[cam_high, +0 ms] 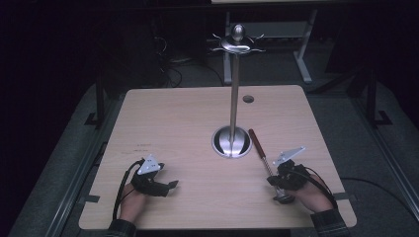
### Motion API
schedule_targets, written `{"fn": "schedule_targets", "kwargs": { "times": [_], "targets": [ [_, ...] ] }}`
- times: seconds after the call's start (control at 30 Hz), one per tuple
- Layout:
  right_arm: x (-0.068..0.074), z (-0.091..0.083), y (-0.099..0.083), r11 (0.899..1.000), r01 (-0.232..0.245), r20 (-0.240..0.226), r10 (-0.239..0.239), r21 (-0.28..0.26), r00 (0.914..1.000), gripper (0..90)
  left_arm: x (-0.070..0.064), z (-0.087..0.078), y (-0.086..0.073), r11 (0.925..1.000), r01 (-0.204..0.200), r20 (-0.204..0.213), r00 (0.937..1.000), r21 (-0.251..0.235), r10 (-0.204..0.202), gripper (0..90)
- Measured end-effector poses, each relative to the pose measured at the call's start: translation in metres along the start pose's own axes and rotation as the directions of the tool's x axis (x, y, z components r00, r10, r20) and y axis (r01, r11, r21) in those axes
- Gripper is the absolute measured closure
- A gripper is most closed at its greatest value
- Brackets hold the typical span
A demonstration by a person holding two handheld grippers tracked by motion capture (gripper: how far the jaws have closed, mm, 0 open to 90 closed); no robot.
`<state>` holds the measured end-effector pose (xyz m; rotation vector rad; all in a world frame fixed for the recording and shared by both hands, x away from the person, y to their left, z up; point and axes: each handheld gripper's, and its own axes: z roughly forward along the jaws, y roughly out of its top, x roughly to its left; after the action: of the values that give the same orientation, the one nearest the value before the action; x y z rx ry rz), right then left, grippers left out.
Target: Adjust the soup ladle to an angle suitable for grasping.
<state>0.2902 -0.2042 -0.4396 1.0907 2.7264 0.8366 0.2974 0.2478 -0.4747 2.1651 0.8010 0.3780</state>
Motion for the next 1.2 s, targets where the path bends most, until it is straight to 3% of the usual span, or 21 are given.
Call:
{"fn": "schedule_targets", "kwargs": {
  "times": [0.17,0.63,1.2],
  "targets": [
    [-0.002,0.003,-0.001,0.999,-0.001,0.023,0.000,0.035,0.9997,89.9,0.000,0.000,0.000,1.0000,0.001,0.000,1.0000,0.001,-0.001,14.0],
    [-0.015,-0.005,-0.009,0.998,-0.040,0.043,0.038,0.054,0.9984,89.9,0.000,0.000,0.000,1.0000,0.002,0.002,1.0000,0.001,-0.002,14.0],
    [-0.052,-0.025,-0.029,0.993,-0.112,0.099,0.108,0.029,0.9891,89.9,0.002,0.000,0.000,0.9999,0.015,0.010,0.9998,0.000,-0.015,14.0]
  ]
}}
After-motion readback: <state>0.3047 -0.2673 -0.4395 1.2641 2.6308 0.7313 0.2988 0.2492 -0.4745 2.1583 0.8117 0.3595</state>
